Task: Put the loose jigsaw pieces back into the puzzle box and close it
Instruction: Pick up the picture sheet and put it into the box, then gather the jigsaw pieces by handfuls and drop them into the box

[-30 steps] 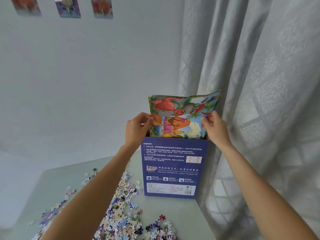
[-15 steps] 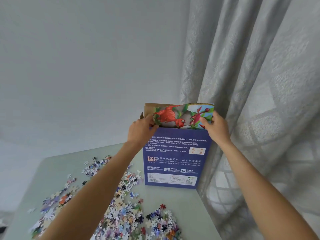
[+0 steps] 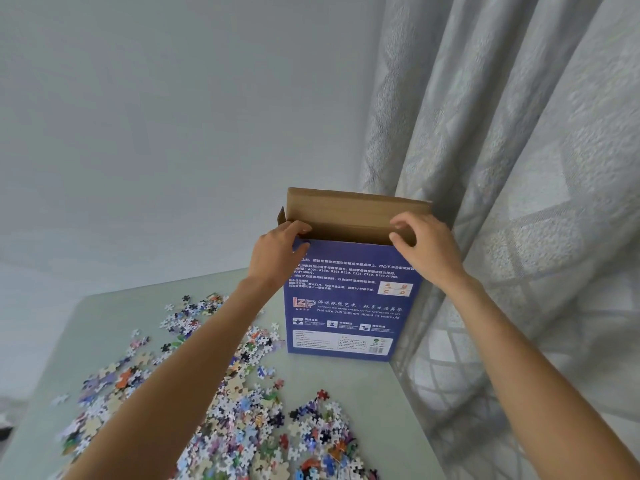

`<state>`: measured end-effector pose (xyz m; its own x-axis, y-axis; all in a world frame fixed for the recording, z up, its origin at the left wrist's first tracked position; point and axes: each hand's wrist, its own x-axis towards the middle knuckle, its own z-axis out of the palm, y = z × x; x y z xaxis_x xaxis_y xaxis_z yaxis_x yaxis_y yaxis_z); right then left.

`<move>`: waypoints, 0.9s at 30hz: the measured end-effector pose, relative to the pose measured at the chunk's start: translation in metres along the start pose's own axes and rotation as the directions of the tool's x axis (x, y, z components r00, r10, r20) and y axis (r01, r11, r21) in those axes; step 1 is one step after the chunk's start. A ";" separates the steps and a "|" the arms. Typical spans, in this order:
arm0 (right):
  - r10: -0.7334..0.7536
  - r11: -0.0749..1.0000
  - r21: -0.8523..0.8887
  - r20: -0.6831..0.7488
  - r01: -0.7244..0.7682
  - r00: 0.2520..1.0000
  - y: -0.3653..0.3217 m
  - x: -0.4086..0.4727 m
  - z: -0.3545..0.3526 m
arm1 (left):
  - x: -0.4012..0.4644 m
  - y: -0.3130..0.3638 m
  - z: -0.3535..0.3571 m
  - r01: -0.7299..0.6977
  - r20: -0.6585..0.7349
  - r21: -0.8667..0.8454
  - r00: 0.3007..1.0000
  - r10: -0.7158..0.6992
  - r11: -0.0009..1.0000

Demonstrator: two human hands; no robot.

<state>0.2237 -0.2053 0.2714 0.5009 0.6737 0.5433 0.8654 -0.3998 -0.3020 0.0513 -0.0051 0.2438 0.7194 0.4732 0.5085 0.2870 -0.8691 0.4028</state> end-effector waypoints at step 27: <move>-0.229 0.971 0.116 0.212 0.208 0.950 -0.083 -0.177 0.105 | -0.208 -0.043 -0.015 0.365 0.157 -0.030 0.921 -0.356 0.931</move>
<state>0.0647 -0.2259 0.1182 0.2808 0.8634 0.4191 0.9463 -0.1762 -0.2710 -0.1205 -0.0639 0.1315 0.6597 0.7228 0.2059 0.5104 -0.6320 0.5831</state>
